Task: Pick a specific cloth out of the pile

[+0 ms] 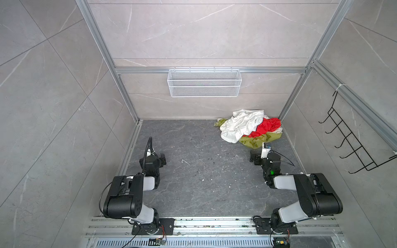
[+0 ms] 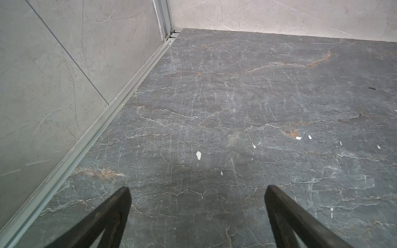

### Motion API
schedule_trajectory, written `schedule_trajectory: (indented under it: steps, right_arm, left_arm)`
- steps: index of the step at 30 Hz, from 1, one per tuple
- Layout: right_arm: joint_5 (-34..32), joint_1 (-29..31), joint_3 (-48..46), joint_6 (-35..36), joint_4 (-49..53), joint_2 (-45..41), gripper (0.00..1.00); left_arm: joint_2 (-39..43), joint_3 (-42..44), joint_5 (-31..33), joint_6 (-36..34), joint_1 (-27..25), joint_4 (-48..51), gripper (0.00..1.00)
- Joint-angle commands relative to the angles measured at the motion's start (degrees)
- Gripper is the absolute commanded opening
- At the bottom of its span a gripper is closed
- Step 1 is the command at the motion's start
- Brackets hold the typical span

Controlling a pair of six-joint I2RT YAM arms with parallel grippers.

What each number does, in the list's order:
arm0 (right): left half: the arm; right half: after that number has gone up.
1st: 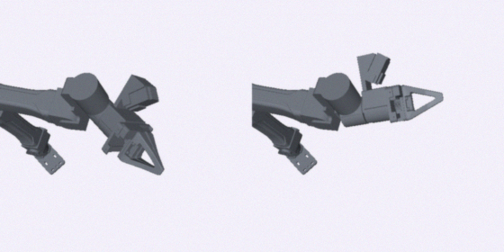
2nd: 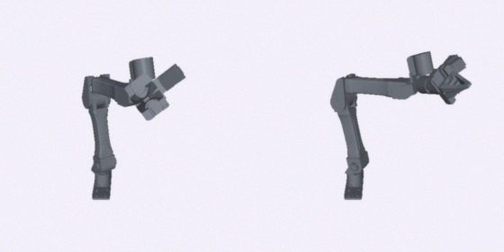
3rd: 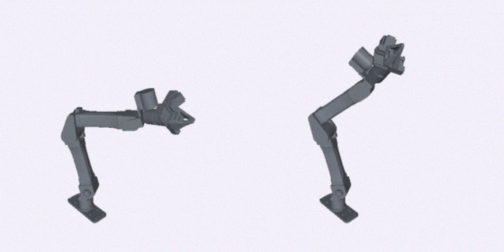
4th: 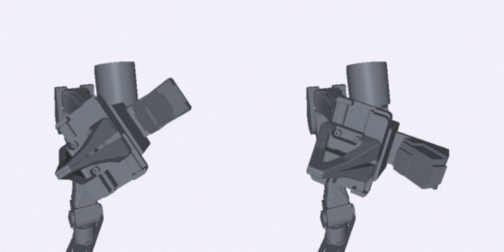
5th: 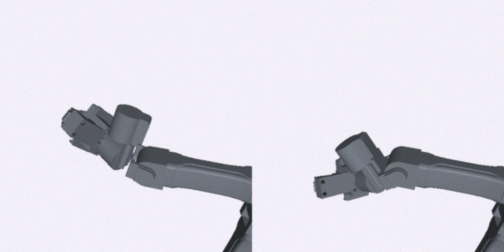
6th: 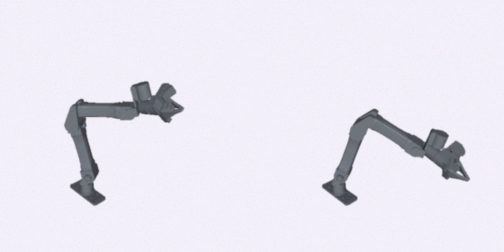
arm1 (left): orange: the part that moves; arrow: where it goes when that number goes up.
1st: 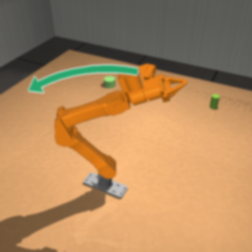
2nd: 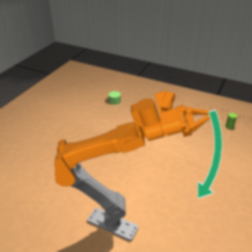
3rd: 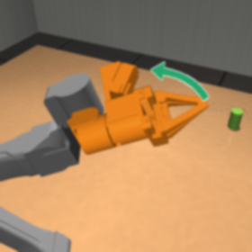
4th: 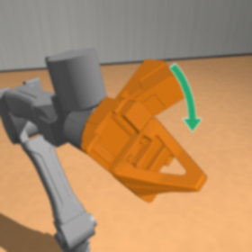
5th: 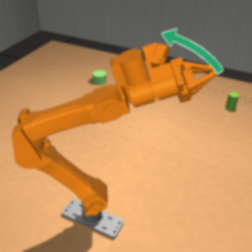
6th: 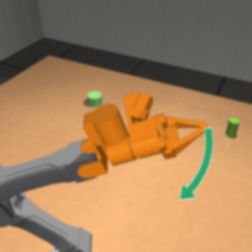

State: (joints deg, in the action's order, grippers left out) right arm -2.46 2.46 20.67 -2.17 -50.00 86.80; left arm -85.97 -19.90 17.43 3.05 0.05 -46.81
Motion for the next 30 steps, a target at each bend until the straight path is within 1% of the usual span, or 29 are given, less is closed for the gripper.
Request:
schedule_trajectory:
  steps: [1, 27, 30]
  right_arm:
    - [1.7, -0.5, 0.9, -0.2, 0.8, 0.4, 1.00]
    - [1.6, -0.5, 0.1, 0.1, -0.4, -0.1, 1.00]
    - [0.2, -0.5, -0.1, -0.6, -0.8, -0.1, 1.00]
  left_arm:
    - [0.0, -0.2, -0.4, 0.0, 0.4, -3.0, 1.00]
    - [0.0, -0.2, -0.4, 0.1, 0.4, -3.3, 1.00]
    - [0.0, -0.1, -0.5, 0.0, 0.5, -3.3, 1.00]
